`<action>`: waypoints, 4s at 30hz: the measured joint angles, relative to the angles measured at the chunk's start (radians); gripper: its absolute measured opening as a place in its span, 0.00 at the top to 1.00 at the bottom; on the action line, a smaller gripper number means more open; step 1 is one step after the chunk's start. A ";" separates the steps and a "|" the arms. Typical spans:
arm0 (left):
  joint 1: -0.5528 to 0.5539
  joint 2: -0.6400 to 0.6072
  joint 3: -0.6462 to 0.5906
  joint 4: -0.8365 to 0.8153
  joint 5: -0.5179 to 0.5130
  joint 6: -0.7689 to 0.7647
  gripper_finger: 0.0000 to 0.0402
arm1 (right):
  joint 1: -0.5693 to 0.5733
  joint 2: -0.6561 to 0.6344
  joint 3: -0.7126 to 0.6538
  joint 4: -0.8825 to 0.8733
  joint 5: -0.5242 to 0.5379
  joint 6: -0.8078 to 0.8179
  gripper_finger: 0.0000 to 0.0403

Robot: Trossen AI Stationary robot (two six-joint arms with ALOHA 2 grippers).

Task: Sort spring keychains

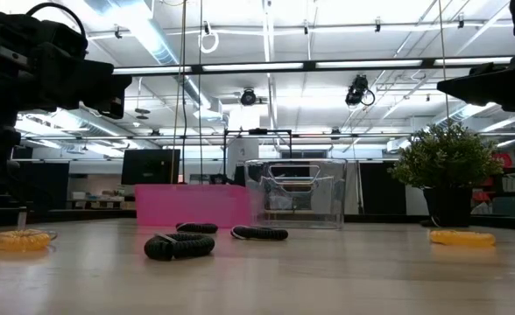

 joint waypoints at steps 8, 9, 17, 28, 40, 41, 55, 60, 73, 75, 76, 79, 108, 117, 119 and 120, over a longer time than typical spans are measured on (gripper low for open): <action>0.000 0.000 0.000 0.000 0.000 0.000 0.62 | 0.000 0.000 0.000 0.000 0.000 0.001 0.55; 0.000 0.000 0.000 0.000 0.000 0.000 0.62 | 0.000 0.000 0.000 0.000 0.000 0.001 0.55; 0.000 0.000 0.000 0.000 0.000 0.000 0.62 | 0.000 0.000 -0.001 0.246 -0.002 0.155 0.55; 0.000 0.000 0.000 0.000 0.000 0.000 0.62 | 0.000 0.000 0.000 0.676 0.000 0.317 0.55; 0.000 0.000 0.000 0.000 0.000 0.001 0.62 | 0.000 0.000 0.000 1.121 0.000 0.604 0.55; 0.000 0.000 0.000 0.000 0.000 0.000 0.62 | 0.000 0.000 0.000 1.165 0.000 0.642 0.55; 0.000 0.000 0.000 0.000 0.000 0.000 0.62 | 0.000 0.074 0.341 0.604 -0.014 0.743 0.55; 0.000 0.000 0.000 0.000 0.000 0.001 0.62 | 0.000 0.194 0.574 0.175 -0.114 0.744 0.55; 0.000 0.000 0.000 0.000 0.000 0.000 0.62 | 0.001 0.577 0.758 0.168 -0.595 0.602 0.55; 0.000 0.000 0.000 0.000 0.000 0.000 0.62 | 0.007 0.619 0.787 0.149 -0.613 0.578 0.55; 0.000 0.000 0.000 0.000 0.000 0.000 0.62 | 0.014 0.639 0.802 0.132 -0.613 0.566 0.55; 0.000 0.000 0.000 0.000 0.000 0.000 0.62 | 0.040 0.693 0.851 0.055 -0.602 0.518 0.55; 0.000 0.000 0.000 0.000 0.000 0.000 0.62 | 0.476 1.221 1.435 -1.106 0.207 0.619 0.55; 0.000 0.000 0.000 0.000 0.000 0.000 0.62 | 0.458 1.322 1.336 -1.273 0.207 0.669 0.55; 0.000 0.000 0.000 0.000 0.000 0.001 0.62 | 0.459 1.335 1.287 -1.256 0.205 0.662 0.55; 0.000 0.000 0.000 0.000 0.000 0.001 0.62 | 0.459 1.339 1.259 -1.231 0.206 0.664 0.55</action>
